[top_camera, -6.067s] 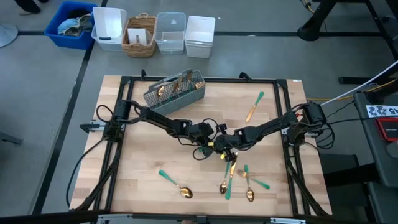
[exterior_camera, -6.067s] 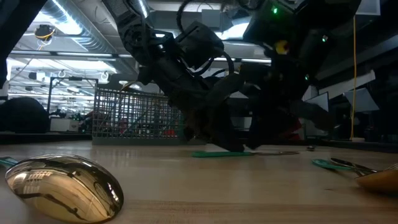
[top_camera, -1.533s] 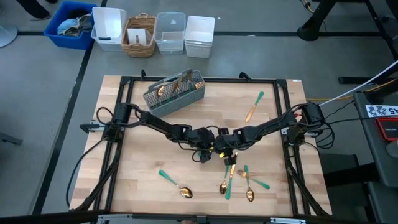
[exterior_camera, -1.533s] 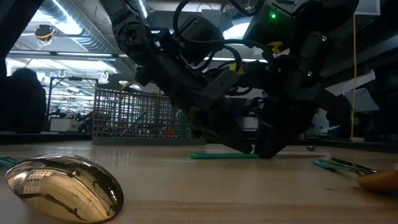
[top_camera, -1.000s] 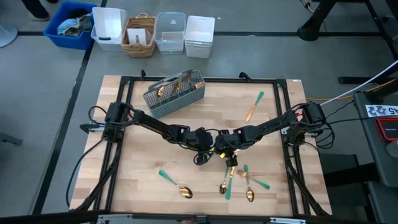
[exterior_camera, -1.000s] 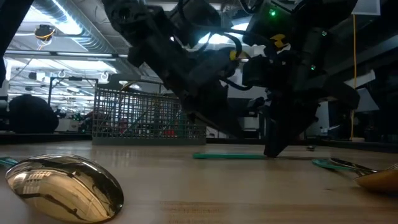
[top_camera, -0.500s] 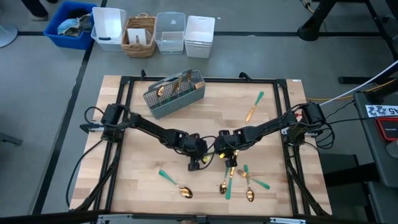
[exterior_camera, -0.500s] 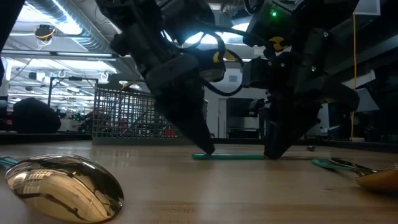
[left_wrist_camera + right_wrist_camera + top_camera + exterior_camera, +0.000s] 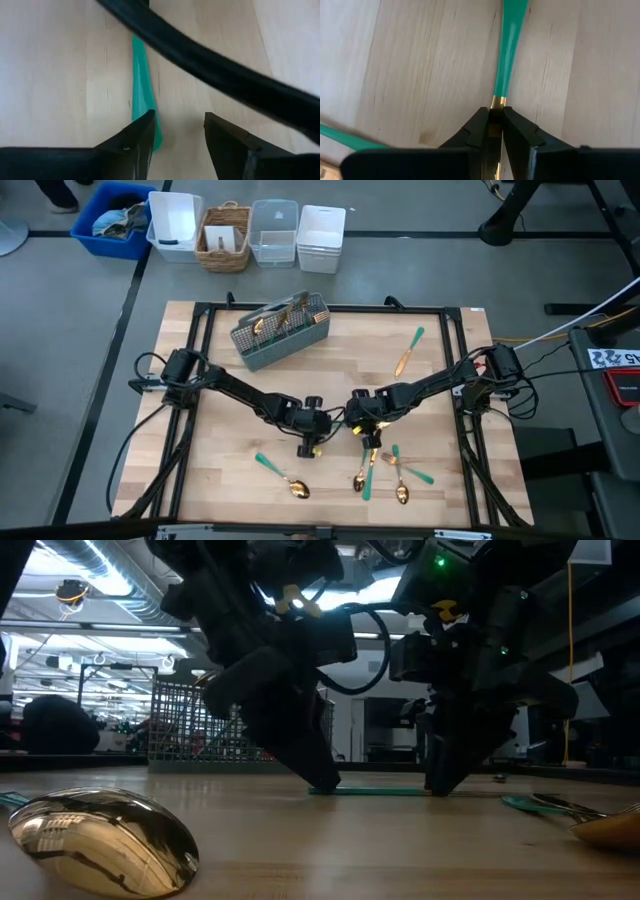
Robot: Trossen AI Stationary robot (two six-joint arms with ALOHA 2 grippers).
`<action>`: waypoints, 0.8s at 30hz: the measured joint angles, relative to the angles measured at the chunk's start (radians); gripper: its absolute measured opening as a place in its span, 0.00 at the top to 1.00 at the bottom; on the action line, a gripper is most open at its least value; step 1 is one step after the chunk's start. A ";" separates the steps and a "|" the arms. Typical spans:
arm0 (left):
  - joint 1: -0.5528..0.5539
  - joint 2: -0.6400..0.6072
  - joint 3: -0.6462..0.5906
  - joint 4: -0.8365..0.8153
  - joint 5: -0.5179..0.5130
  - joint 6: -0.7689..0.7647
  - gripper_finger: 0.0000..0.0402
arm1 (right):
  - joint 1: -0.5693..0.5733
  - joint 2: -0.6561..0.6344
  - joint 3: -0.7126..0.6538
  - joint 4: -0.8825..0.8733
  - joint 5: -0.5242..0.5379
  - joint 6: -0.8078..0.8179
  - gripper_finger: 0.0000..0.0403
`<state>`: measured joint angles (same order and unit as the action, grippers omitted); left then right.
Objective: Sort silverware
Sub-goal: Put the knife into the middle left section of the silverware holder
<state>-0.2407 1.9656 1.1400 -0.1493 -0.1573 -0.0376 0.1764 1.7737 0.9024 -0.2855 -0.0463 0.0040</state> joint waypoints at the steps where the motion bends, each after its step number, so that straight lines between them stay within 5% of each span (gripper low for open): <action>1: -0.004 0.000 0.000 -0.001 -0.017 0.019 0.60 | 0.000 0.000 0.000 0.000 0.000 0.000 0.86; 10: -0.026 -0.016 -0.002 -0.038 -0.129 0.067 0.60 | 0.000 0.000 0.000 0.000 0.000 0.000 0.86; 24: -0.005 -0.011 -0.027 -0.018 -0.078 -0.050 0.60 | 0.000 0.000 0.000 0.001 0.001 -0.001 0.86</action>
<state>-0.2455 1.9543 1.1129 -0.1673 -0.2356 -0.0879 0.1764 1.7737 0.9020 -0.2848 -0.0456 0.0032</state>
